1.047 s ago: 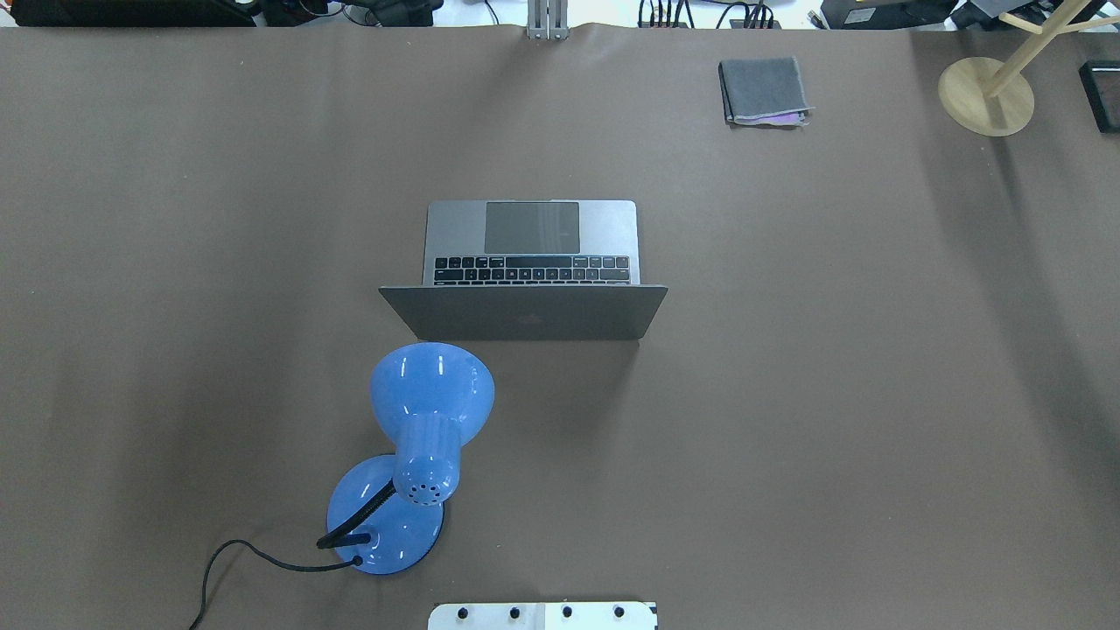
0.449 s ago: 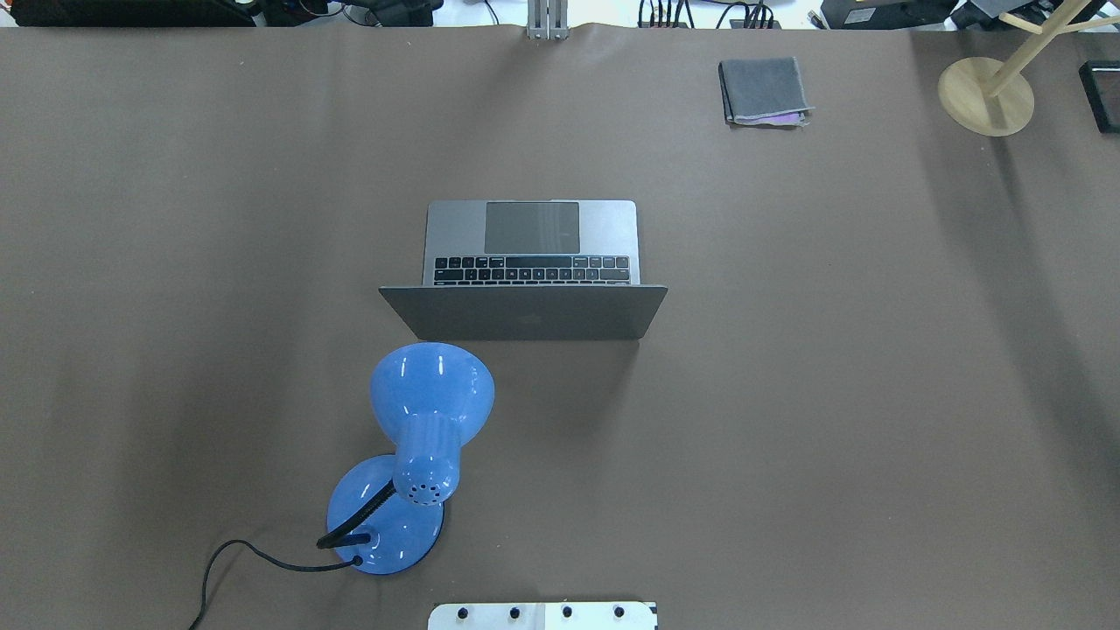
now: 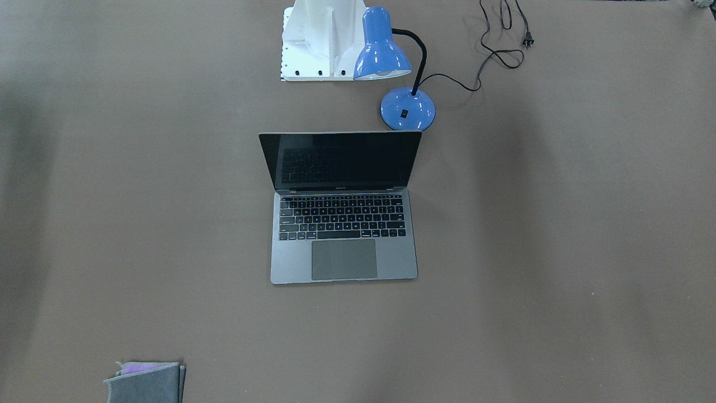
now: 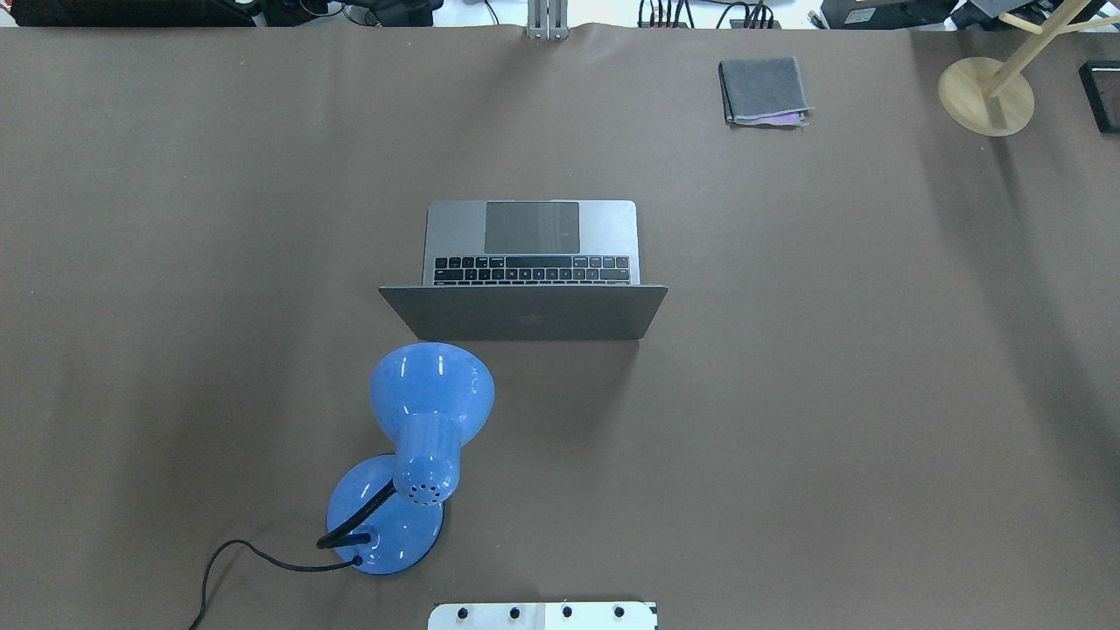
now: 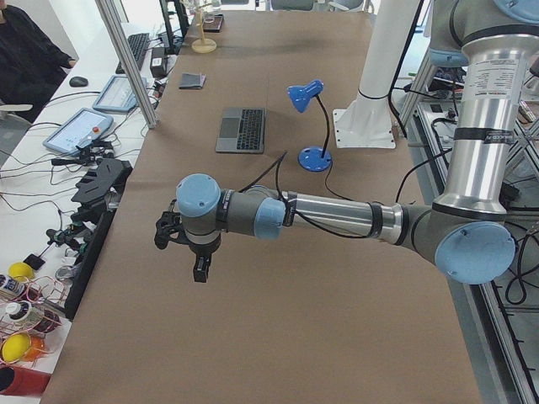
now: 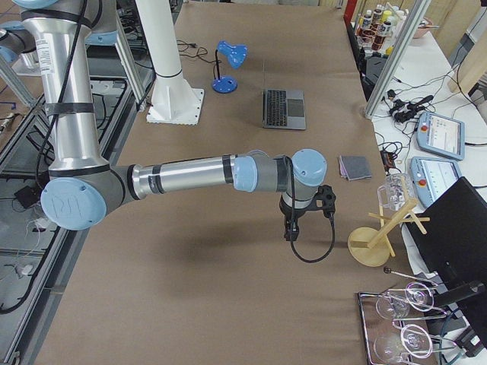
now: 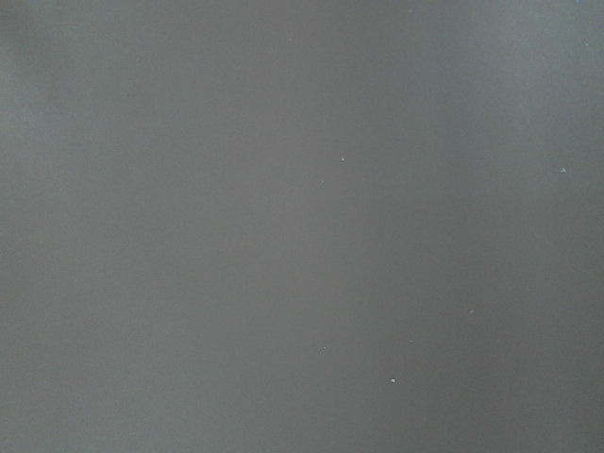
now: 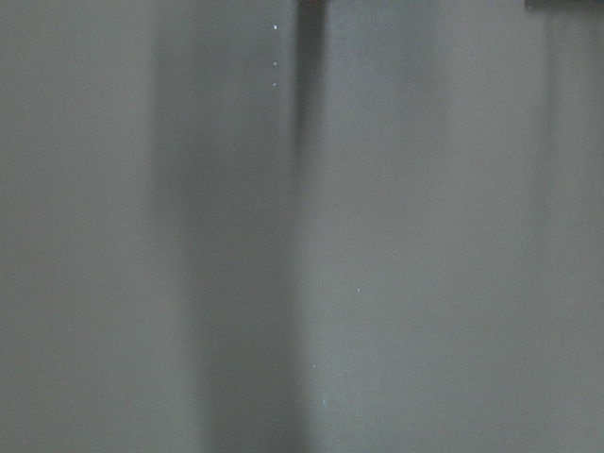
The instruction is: Close laptop
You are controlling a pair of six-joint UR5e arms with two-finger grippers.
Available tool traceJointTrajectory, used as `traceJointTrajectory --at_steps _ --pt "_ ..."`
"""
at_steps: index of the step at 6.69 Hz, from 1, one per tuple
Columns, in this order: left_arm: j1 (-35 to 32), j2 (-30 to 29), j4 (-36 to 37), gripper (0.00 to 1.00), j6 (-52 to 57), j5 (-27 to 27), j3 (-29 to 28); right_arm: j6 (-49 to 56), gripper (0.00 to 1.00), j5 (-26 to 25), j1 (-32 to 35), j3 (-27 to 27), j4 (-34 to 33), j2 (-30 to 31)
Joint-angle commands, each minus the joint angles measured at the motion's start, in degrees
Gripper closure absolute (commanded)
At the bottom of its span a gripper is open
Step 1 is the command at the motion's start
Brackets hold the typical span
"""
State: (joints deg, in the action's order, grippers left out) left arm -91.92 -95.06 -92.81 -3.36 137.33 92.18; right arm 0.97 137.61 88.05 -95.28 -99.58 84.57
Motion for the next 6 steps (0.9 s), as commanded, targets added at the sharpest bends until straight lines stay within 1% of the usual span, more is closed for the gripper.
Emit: traceJointTrajectory --at_steps 1,2,3,4,5,6 --pt "0.16 -0.65 0.00 0.01 -0.33 0.04 0.98 -0.53 0.00 0.03 -0.25 0.18 0.00 -2.81" --pt "0.25 -2.74 0.52 0.01 -0.51 0.04 0.90 -0.44 0.00 -0.32 -1.38 0.45 0.09 -5.44" --pt "0.42 -4.85 0.01 0.01 -5.47 0.13 1.16 -0.36 0.00 -2.15 -3.22 1.32 0.09 -7.90" --pt "1.64 -7.40 0.00 0.01 -10.39 0.13 1.60 -3.66 0.00 -1.91 -3.50 1.76 0.09 -10.28" --pt "4.27 -9.51 0.00 0.01 -14.18 0.13 2.21 -8.83 0.00 -1.21 -5.07 1.77 0.00 -12.56" --pt "7.25 -11.36 0.09 0.01 -20.05 0.21 3.87 -14.36 0.00 -0.85 -8.39 1.16 0.09 -14.76"
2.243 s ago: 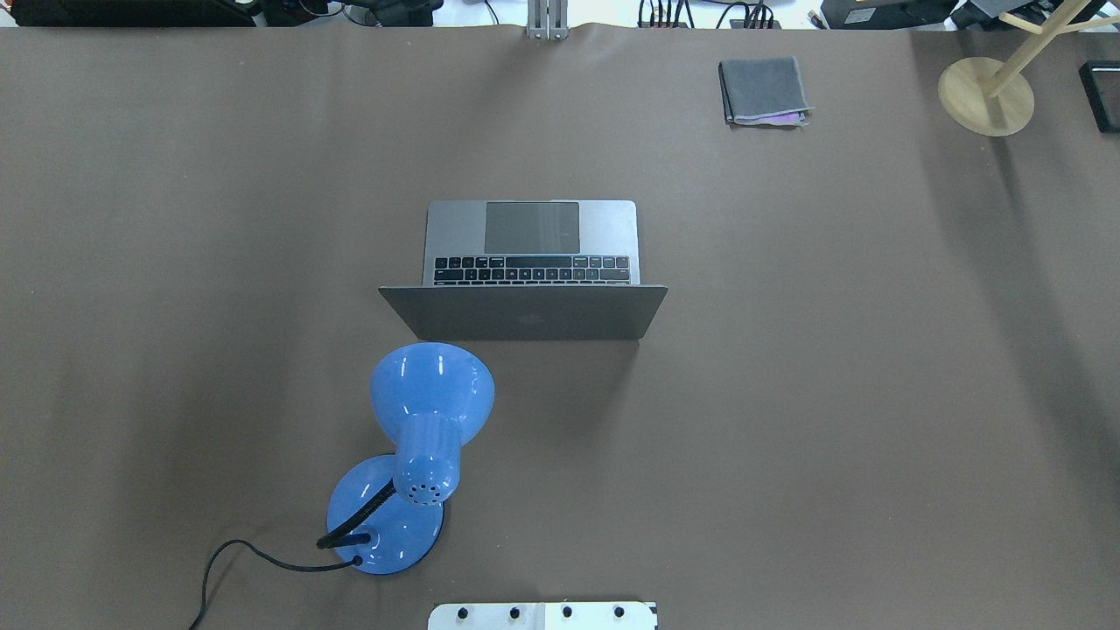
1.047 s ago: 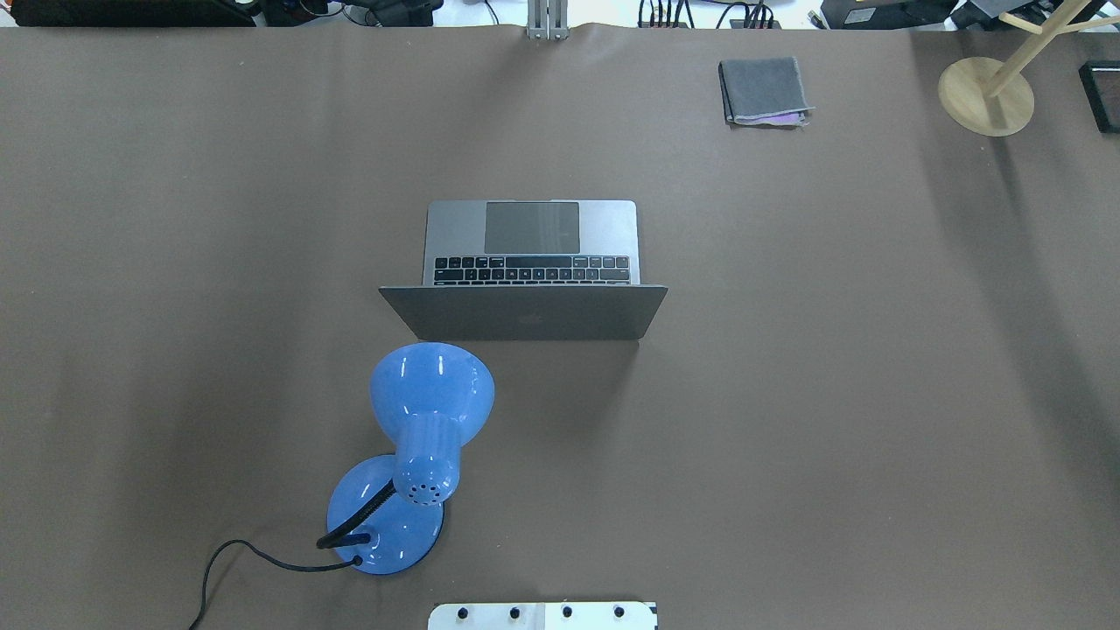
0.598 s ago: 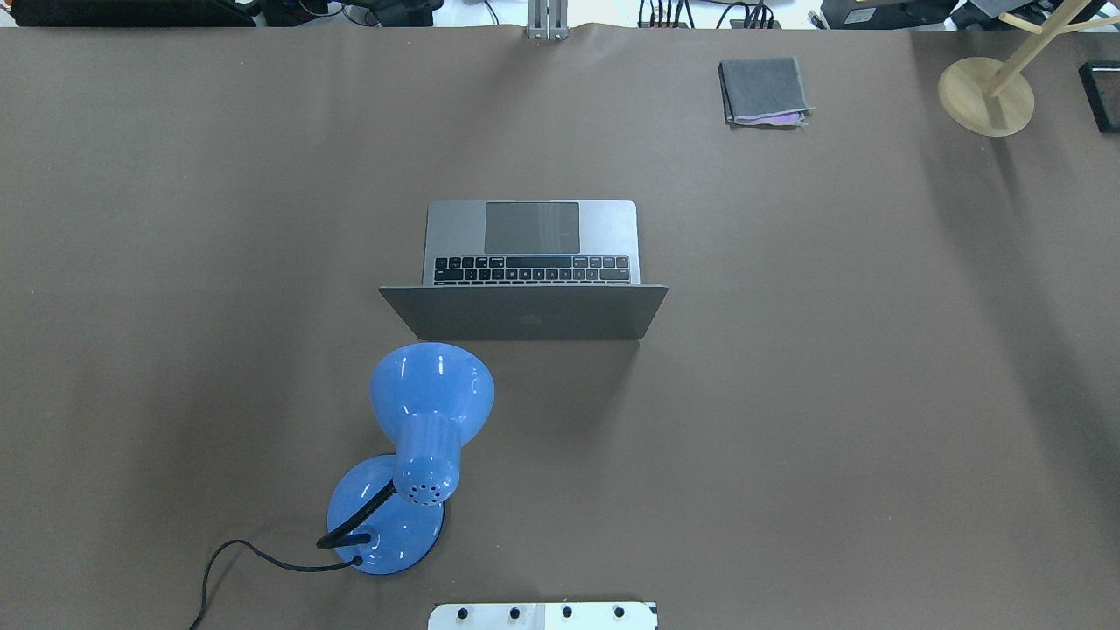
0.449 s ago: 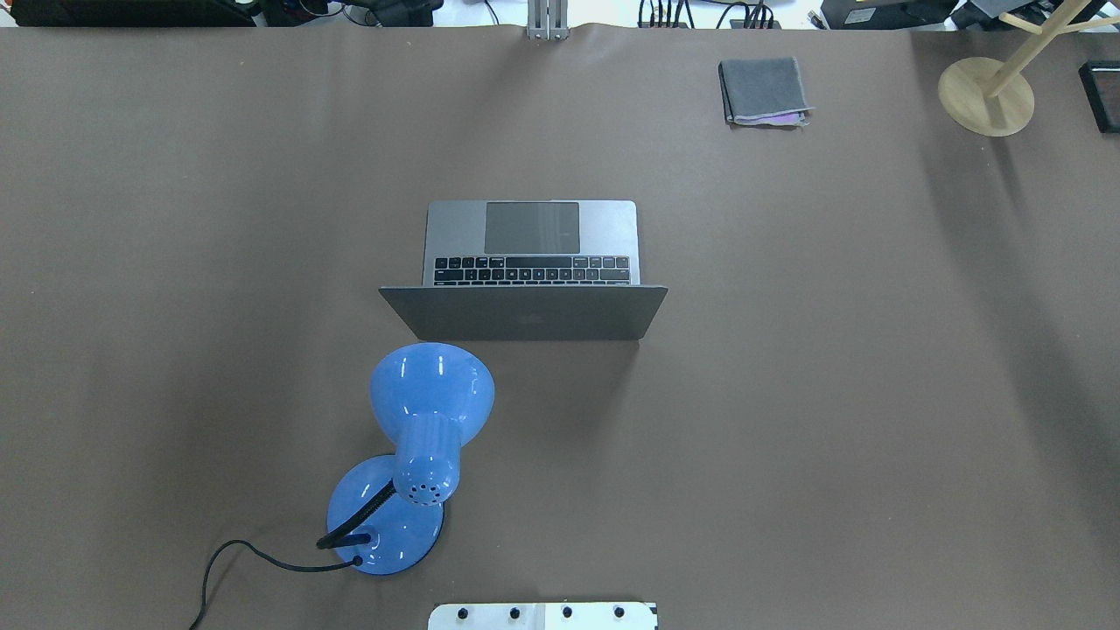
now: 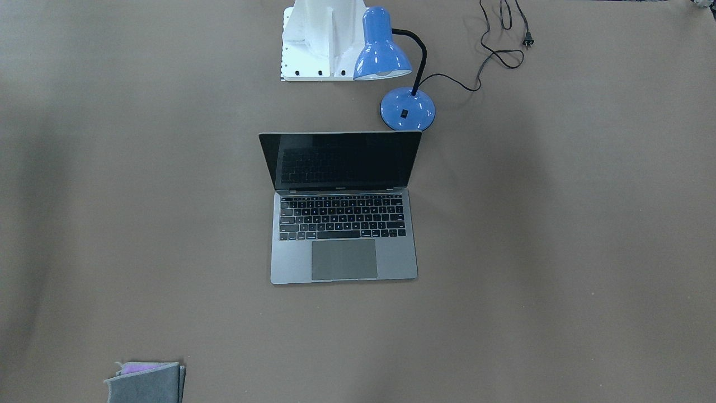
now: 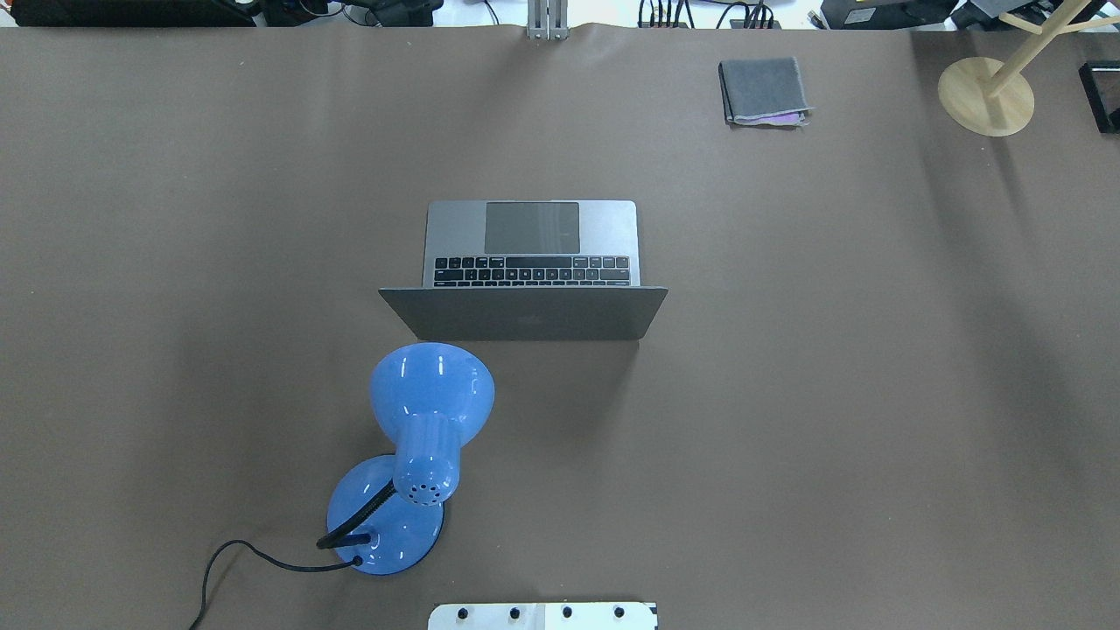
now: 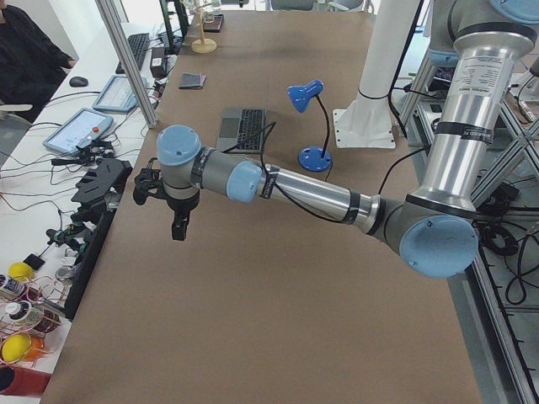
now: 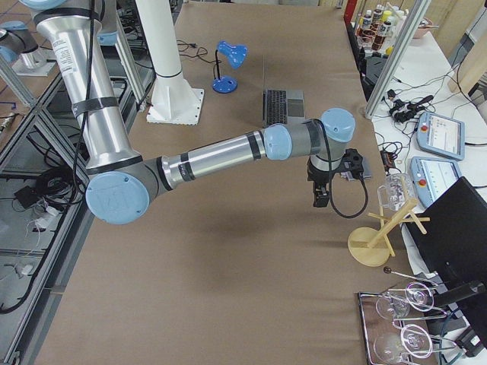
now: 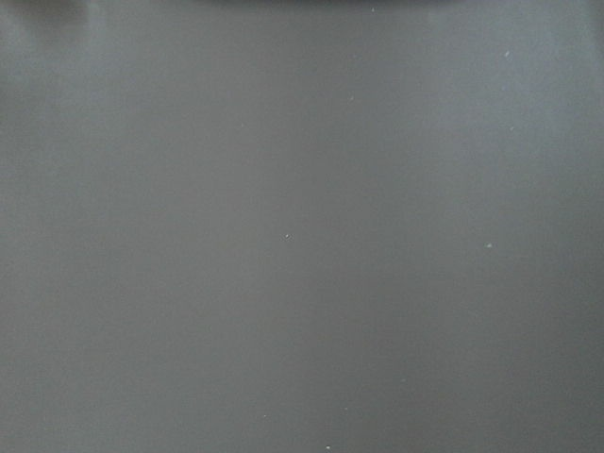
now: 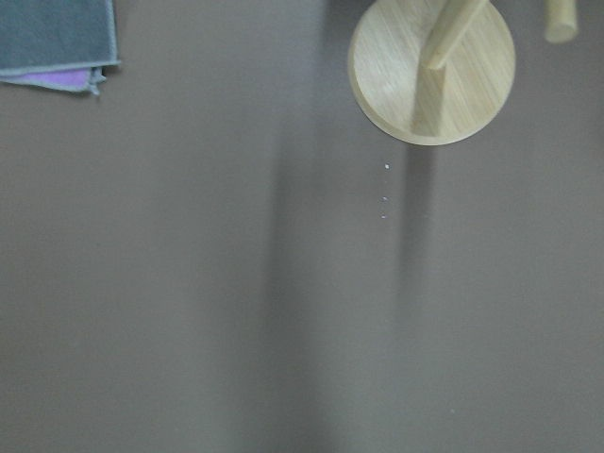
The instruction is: Close laptop
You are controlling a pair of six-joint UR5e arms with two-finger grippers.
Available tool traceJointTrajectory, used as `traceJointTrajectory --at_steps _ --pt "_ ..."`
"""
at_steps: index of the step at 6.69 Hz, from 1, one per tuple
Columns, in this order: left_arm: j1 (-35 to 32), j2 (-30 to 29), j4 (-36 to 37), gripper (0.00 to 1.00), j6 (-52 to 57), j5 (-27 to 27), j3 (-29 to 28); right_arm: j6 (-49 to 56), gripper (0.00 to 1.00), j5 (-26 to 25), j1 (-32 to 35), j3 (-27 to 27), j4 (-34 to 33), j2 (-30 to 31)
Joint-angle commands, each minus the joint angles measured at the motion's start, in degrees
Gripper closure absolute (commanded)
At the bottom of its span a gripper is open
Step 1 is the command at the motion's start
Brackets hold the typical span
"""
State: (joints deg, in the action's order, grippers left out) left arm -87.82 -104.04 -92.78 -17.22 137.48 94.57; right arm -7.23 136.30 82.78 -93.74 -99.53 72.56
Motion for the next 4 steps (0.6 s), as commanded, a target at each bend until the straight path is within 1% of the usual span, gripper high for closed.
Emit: traceJointTrajectory --at_steps 1,2,3,4 --pt "6.40 -3.96 0.14 0.01 -14.34 2.94 3.49 -13.78 0.00 1.24 -6.37 -1.69 1.60 -3.73" --pt "8.87 -7.28 0.23 0.01 -22.42 5.84 4.38 -21.00 0.00 3.95 -7.71 -2.14 6.41 -3.66" --pt "11.51 -8.88 0.23 0.01 -28.60 7.43 6.83 -27.25 0.01 8.41 -7.98 -2.23 10.89 -3.39" --pt "16.41 -9.50 0.23 0.01 -34.05 6.67 10.33 -33.57 0.05 10.98 -9.29 -4.15 12.07 -3.22"
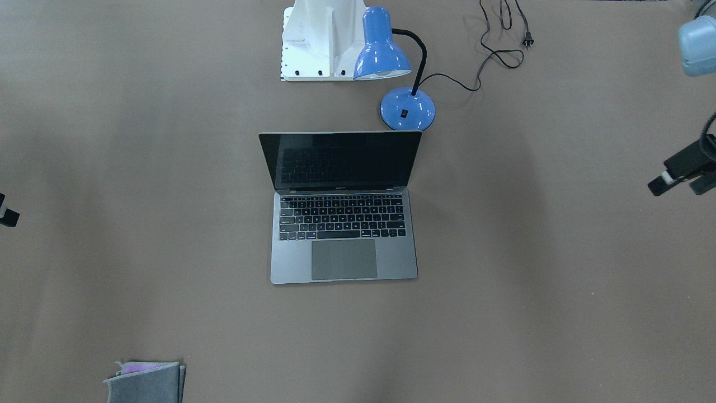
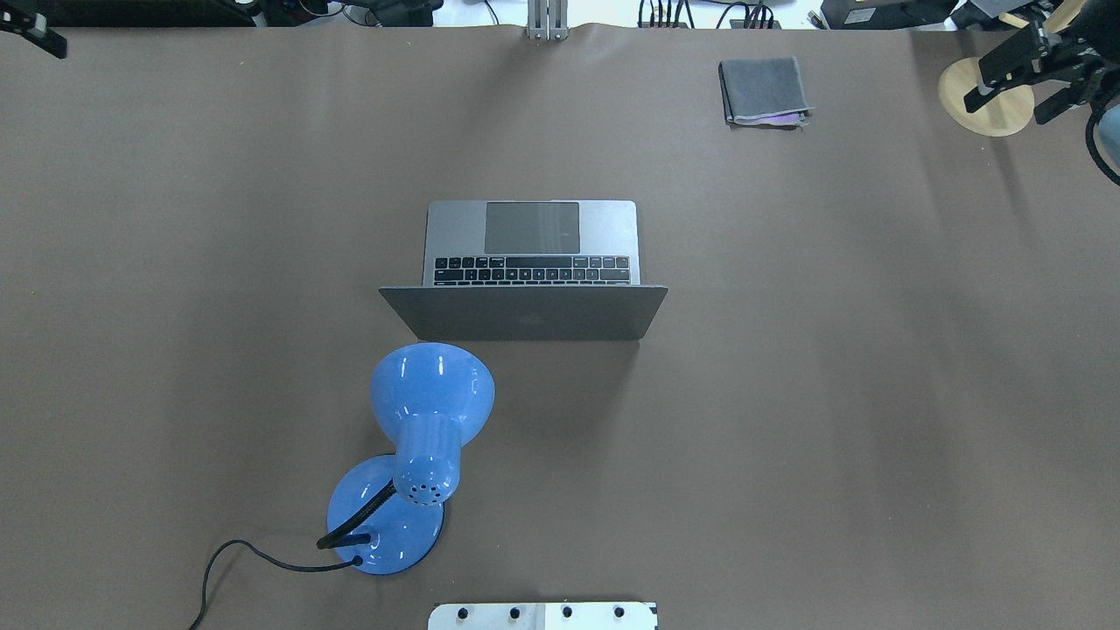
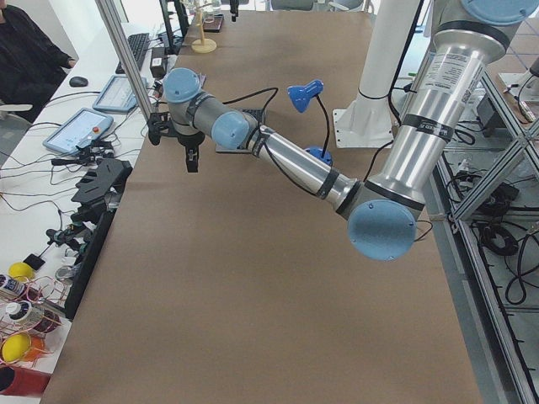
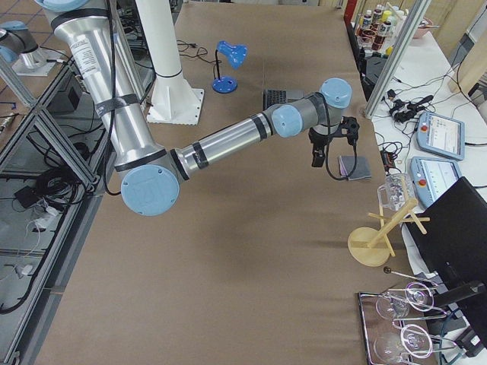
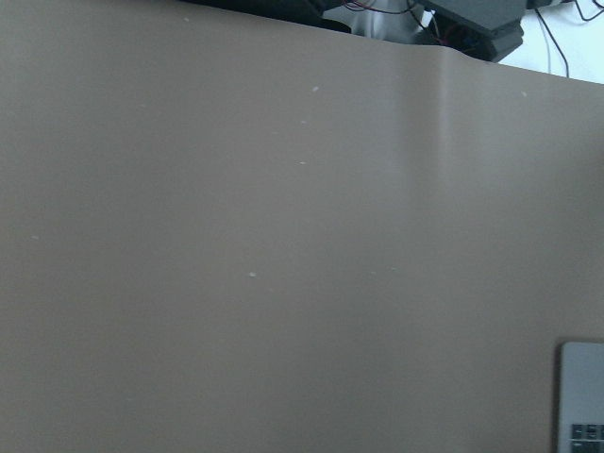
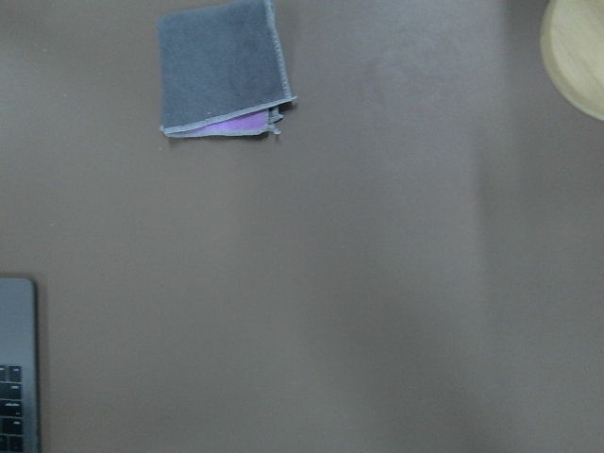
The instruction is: Close laptop
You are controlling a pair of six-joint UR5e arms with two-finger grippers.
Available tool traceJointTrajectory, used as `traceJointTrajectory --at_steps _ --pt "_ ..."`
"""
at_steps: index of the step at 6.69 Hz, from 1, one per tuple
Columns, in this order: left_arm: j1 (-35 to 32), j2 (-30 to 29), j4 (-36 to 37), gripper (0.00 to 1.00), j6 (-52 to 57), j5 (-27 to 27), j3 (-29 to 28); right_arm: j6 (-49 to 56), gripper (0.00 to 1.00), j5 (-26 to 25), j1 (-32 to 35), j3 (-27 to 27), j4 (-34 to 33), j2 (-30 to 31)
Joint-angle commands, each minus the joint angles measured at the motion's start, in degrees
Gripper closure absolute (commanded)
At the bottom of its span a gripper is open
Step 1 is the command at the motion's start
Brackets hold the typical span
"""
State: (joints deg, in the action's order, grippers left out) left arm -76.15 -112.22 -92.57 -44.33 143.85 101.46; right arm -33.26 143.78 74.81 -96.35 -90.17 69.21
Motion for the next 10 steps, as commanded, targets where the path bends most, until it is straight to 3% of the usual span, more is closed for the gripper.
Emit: traceJointTrajectory --at_steps 1,2,3,4,5,8,10 --pt "8.35 -3.86 -0.16 0.02 -14.22 0.21 4.27 -11.87 0.12 3.53 -4.29 -5.13 2.72 0.40" --pt "9.69 -5.10 -1.20 0.03 -19.34 0.21 5.32 -17.22 0.38 3.35 -7.71 -8.47 2.80 0.32" --pt "10.75 -5.64 -1.65 0.25 -22.17 0.21 5.85 -21.28 0.80 2.92 -10.09 -10.94 2.89 -0.03" --pt "12.67 -6.51 -1.65 0.63 -25.42 0.21 6.29 -21.49 1.00 3.00 -11.77 -13.66 2.89 -0.04" --pt "15.13 -8.26 -1.65 1.00 -28.41 0.21 6.47 -21.67 1.00 3.26 -13.62 -15.86 2.81 -0.21" --pt "20.58 -9.34 -2.79 1.00 -29.67 0.73 6.56 -26.64 1.00 3.44 -20.37 -20.09 3.59 -0.65" --pt "23.23 -9.51 -3.06 1.00 -31.15 0.82 6.65 -33.49 1.00 2.57 -25.21 -20.81 11.64 -0.83"
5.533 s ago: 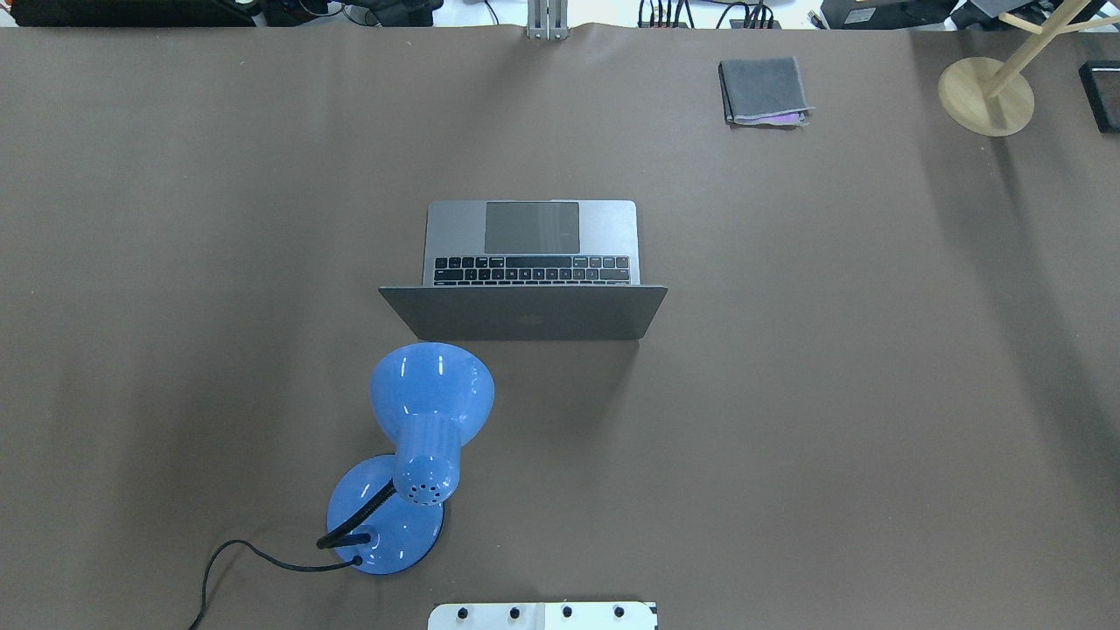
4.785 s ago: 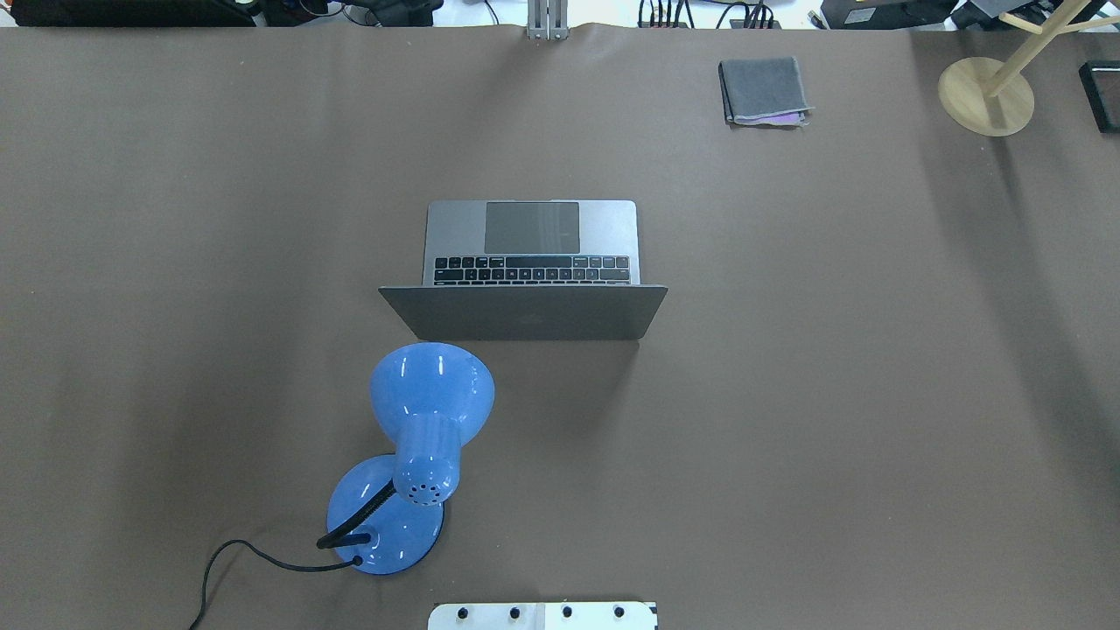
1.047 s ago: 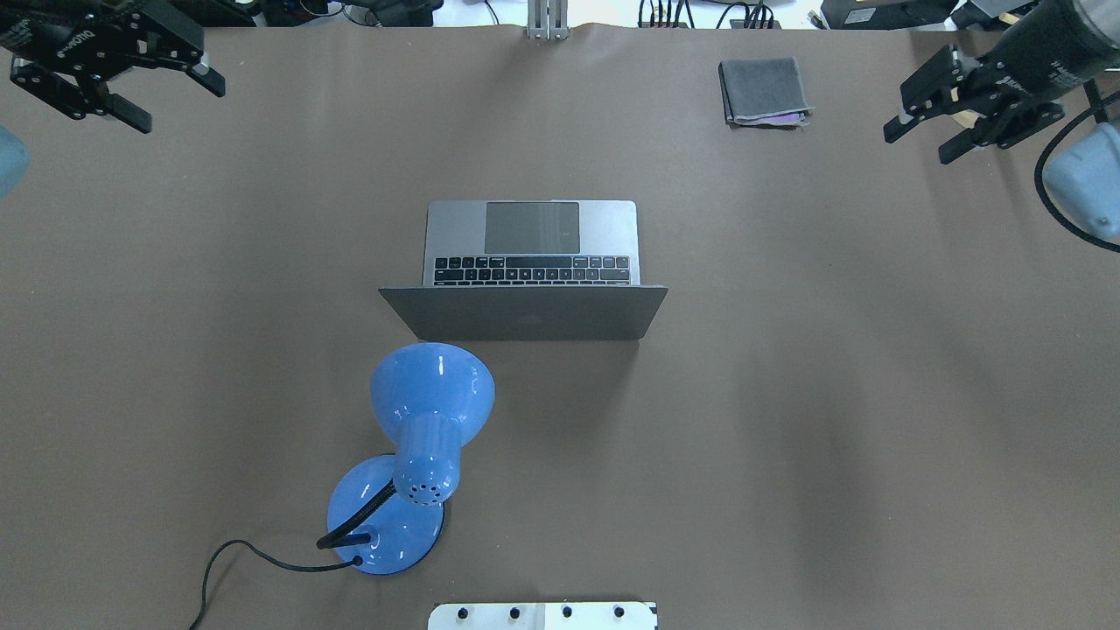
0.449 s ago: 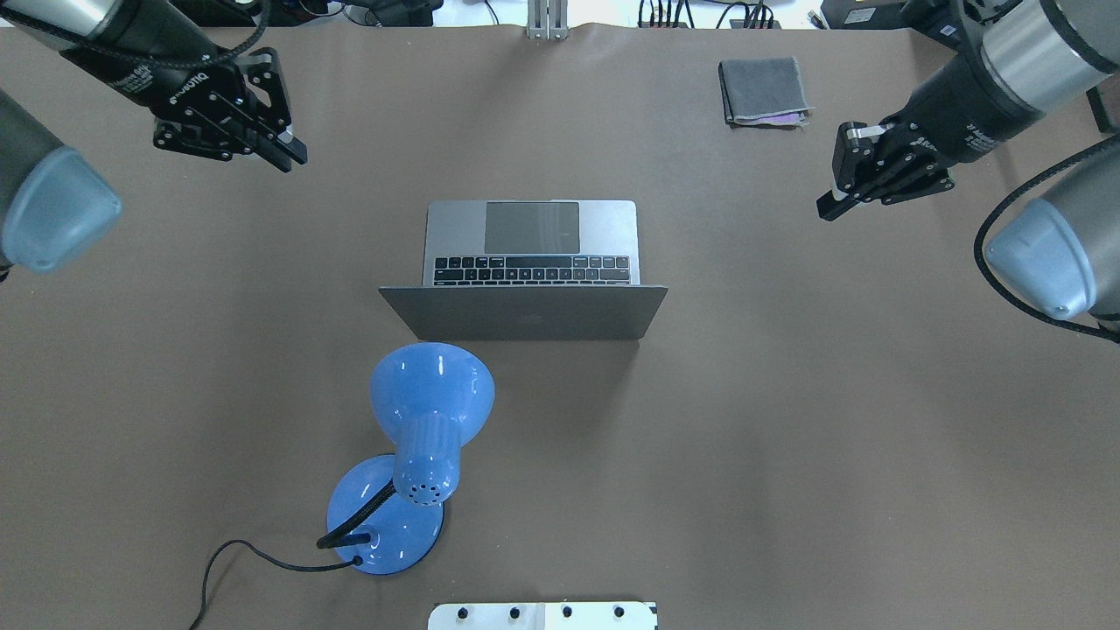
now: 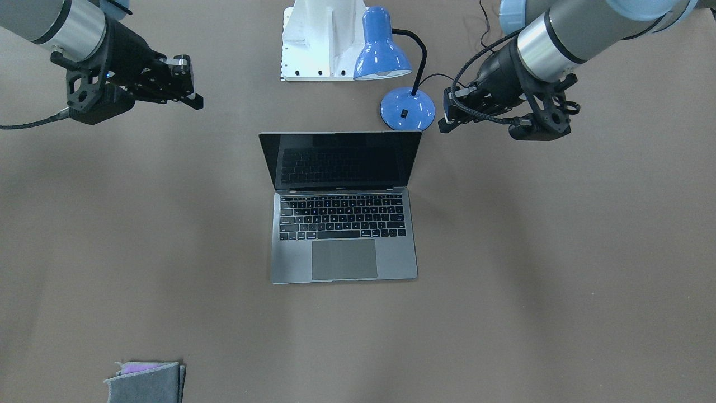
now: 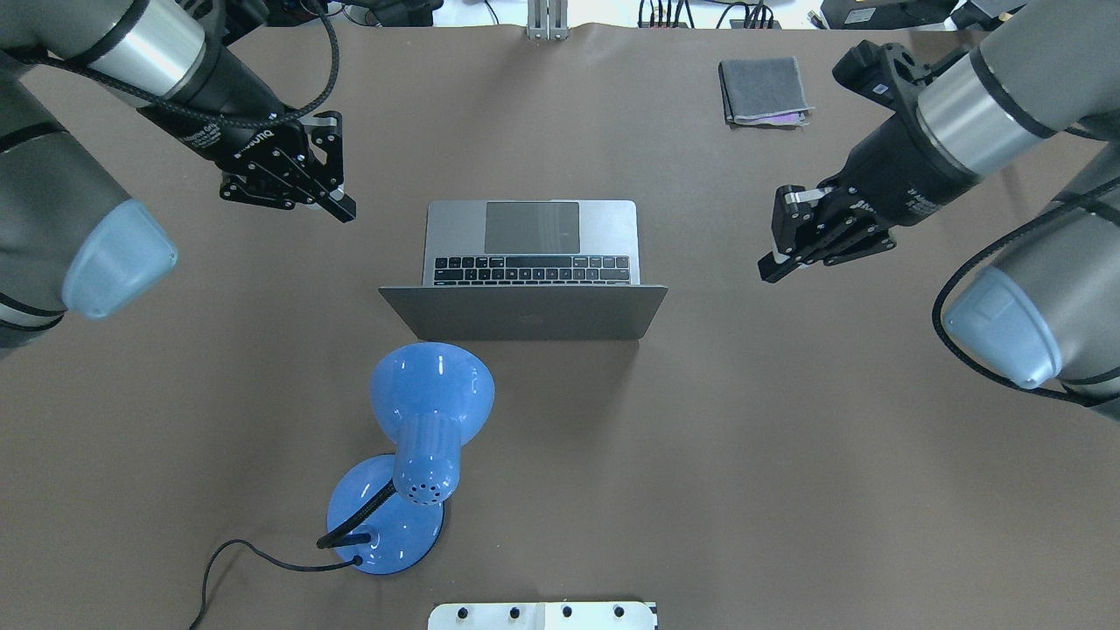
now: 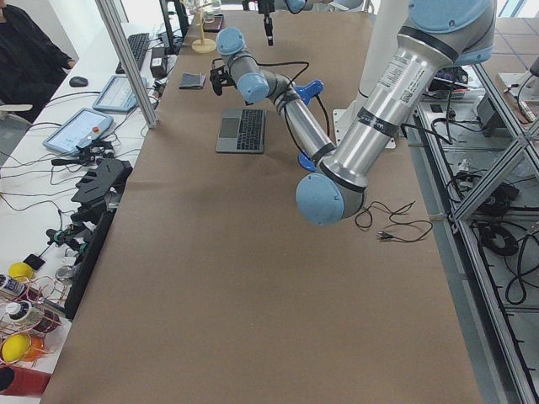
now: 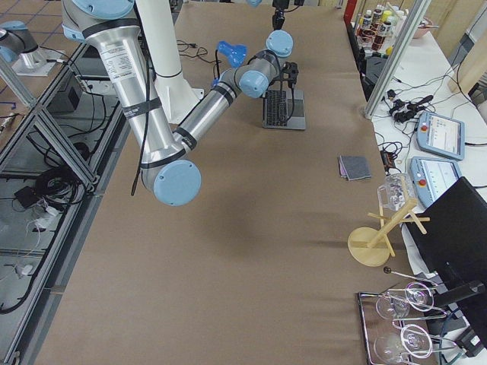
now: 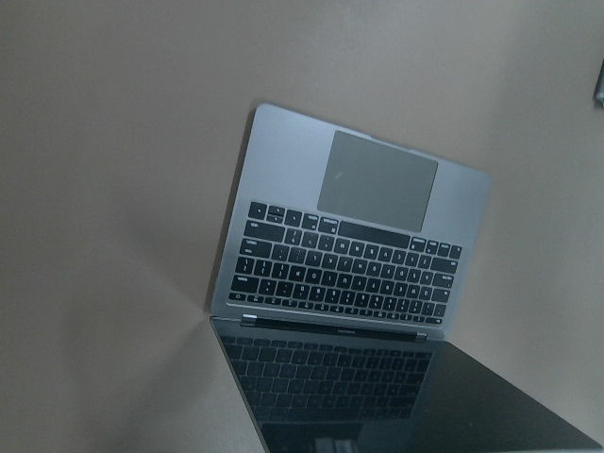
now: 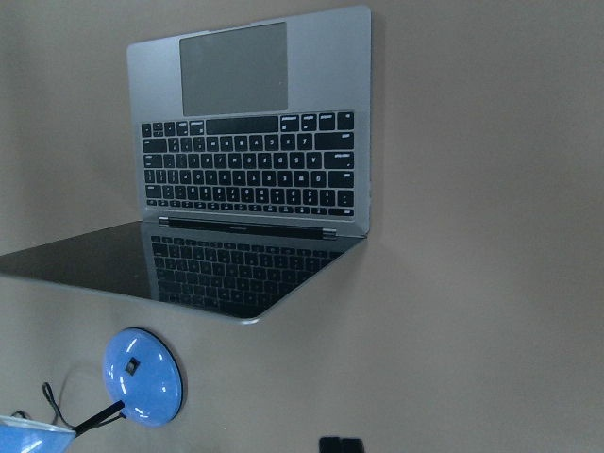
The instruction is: Close laptop
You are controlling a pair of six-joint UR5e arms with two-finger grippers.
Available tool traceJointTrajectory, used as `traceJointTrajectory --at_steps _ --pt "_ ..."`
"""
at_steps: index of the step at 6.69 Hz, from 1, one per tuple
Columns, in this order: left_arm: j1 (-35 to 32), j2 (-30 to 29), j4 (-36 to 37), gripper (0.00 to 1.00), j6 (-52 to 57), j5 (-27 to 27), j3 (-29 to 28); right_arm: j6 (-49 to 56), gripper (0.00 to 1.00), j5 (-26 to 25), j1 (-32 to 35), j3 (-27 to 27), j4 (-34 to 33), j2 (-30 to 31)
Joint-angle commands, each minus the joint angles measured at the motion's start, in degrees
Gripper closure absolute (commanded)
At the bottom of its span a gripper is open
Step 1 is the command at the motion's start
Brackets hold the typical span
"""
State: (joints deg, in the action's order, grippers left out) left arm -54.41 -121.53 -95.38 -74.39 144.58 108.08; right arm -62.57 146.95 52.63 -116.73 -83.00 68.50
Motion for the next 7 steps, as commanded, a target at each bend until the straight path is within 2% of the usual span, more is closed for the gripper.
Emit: traceJointTrajectory --at_steps 1,2,3,4,7 --pt "3.50 -0.46 -4.69 1.00 -5.46 -0.44 -0.76 -6.23 1.00 -5.14 -6.98 -0.35 7.13 -0.21" --pt "4.91 -0.38 -6.73 1.00 -7.68 -0.61 -1.37 -6.42 1.00 -8.05 -9.19 -0.26 7.50 -0.65" --pt "6.32 -0.38 -6.84 1.00 -8.05 -0.96 -1.55 -6.69 1.00 -8.43 -9.65 0.00 7.50 -1.26" --pt "8.51 -0.46 -6.93 1.00 -9.19 -3.75 -1.64 -6.69 1.00 -9.13 -10.00 0.18 7.50 -1.44" --pt "11.60 -0.29 -6.84 1.00 -10.78 -5.45 -1.73 -6.60 1.00 -10.89 -11.14 0.88 7.50 -1.44"
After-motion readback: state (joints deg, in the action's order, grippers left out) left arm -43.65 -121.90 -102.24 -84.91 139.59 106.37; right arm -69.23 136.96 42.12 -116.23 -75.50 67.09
